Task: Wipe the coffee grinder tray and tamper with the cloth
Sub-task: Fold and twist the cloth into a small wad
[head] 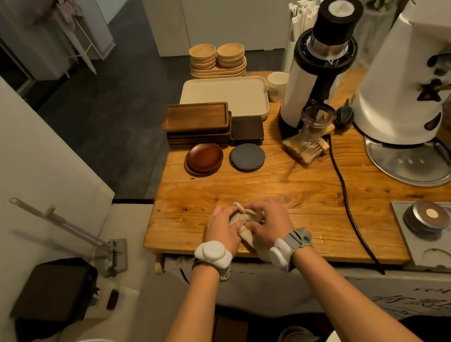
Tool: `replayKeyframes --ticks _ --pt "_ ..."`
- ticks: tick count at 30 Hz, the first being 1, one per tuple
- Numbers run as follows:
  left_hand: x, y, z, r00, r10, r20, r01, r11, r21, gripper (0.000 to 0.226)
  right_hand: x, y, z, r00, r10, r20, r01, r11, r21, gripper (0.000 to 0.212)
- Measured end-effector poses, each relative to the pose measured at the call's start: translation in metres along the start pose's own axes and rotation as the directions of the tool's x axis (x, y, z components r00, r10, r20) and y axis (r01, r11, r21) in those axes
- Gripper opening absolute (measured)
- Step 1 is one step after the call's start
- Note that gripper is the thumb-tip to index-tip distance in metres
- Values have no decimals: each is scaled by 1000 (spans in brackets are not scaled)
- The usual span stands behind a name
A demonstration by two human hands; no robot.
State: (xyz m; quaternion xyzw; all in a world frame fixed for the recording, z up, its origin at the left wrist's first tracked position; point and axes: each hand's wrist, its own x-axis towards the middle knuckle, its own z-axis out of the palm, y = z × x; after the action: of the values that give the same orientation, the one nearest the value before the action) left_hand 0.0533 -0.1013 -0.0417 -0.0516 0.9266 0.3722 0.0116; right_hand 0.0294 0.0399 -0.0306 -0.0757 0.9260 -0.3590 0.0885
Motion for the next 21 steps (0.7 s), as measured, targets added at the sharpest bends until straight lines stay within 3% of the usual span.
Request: replayKeyframes --ticks 5,11,21 --pt "23 -6 -3 999 15 -39 -16 1000 -24 39 24 -7 0 996 -79 31 81 995 -52 47" --pt "64 -15 -12 997 34 -64 -32 999 30 36 67 -18 3 995 -42 92 53 992 -113 46" --pt "109 -19 -28 996 15 -84 -10 998 64 30 115 -37 7 998 3 70 9 986 -169 43"
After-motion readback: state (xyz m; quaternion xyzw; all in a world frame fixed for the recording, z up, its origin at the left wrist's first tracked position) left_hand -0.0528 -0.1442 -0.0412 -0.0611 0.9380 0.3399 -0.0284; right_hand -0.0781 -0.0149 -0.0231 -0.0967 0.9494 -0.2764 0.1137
